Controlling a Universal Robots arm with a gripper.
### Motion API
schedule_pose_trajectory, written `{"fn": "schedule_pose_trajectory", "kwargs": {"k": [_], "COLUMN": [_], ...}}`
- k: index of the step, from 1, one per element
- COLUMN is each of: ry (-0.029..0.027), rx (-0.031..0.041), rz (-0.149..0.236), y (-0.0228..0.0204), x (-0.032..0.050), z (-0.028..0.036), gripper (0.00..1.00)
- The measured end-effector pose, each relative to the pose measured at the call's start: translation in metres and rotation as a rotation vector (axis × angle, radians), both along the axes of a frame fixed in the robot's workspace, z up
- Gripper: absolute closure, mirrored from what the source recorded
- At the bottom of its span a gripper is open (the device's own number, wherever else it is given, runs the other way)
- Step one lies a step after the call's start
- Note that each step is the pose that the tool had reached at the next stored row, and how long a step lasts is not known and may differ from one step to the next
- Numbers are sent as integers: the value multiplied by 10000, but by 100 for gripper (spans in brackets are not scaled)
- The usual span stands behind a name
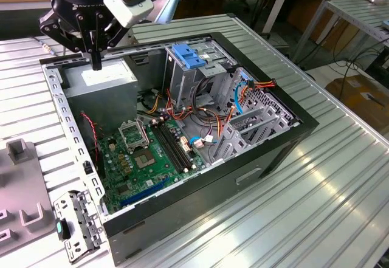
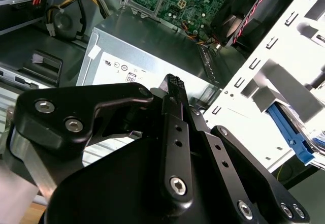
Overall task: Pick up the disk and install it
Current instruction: 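Reach for the disk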
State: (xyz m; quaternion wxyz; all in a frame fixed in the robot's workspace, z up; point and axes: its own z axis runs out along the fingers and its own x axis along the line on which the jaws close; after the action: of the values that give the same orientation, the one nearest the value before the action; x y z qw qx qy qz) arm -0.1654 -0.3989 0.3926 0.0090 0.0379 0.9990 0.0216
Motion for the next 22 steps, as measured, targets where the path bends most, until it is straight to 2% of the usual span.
{"fn": "schedule_pose_trajectory", "kwargs": {"k": [22], "ry": [15], "rx": [-1], "rz": [0], "y": [0], "x": [-76], "z": [-1], "gripper": [89]}}
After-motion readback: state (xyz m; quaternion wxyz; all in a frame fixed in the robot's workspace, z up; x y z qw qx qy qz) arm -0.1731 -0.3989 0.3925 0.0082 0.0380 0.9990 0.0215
